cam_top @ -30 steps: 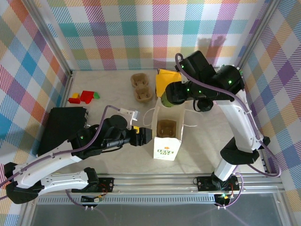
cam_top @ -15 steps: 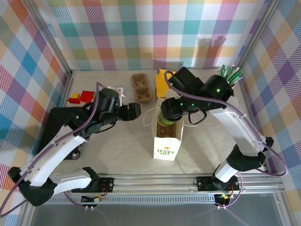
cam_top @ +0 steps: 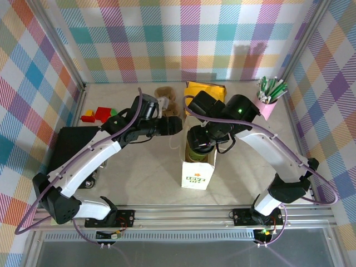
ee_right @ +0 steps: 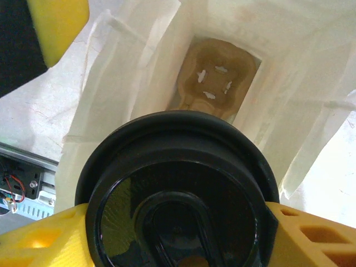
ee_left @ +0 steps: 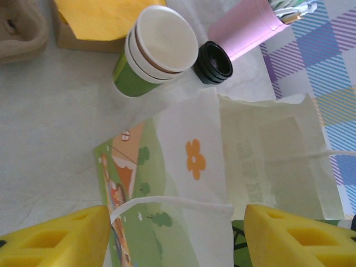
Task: Pack the takeout coffee
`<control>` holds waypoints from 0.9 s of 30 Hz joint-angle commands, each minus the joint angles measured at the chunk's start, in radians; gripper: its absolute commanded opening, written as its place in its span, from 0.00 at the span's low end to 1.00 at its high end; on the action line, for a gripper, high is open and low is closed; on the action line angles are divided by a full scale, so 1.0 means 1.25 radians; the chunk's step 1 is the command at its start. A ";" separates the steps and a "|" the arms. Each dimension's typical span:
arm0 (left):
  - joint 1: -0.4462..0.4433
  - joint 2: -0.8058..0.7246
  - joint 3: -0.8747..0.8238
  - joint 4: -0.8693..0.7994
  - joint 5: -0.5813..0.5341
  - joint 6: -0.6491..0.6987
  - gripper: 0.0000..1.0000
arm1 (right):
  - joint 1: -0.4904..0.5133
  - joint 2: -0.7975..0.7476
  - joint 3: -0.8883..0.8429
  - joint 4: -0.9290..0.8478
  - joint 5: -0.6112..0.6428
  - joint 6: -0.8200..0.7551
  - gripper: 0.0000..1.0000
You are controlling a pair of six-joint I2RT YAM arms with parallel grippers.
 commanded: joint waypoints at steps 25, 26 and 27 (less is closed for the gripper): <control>-0.093 0.138 0.117 0.032 -0.216 -0.016 0.16 | 0.006 -0.028 -0.070 -0.081 0.006 0.028 0.54; -0.099 0.133 0.117 0.025 -0.241 -0.031 0.13 | 0.006 -0.028 -0.071 -0.081 0.006 0.029 0.54; -0.103 0.126 0.116 0.021 -0.265 -0.046 0.11 | 0.006 -0.029 -0.071 -0.080 0.006 0.028 0.54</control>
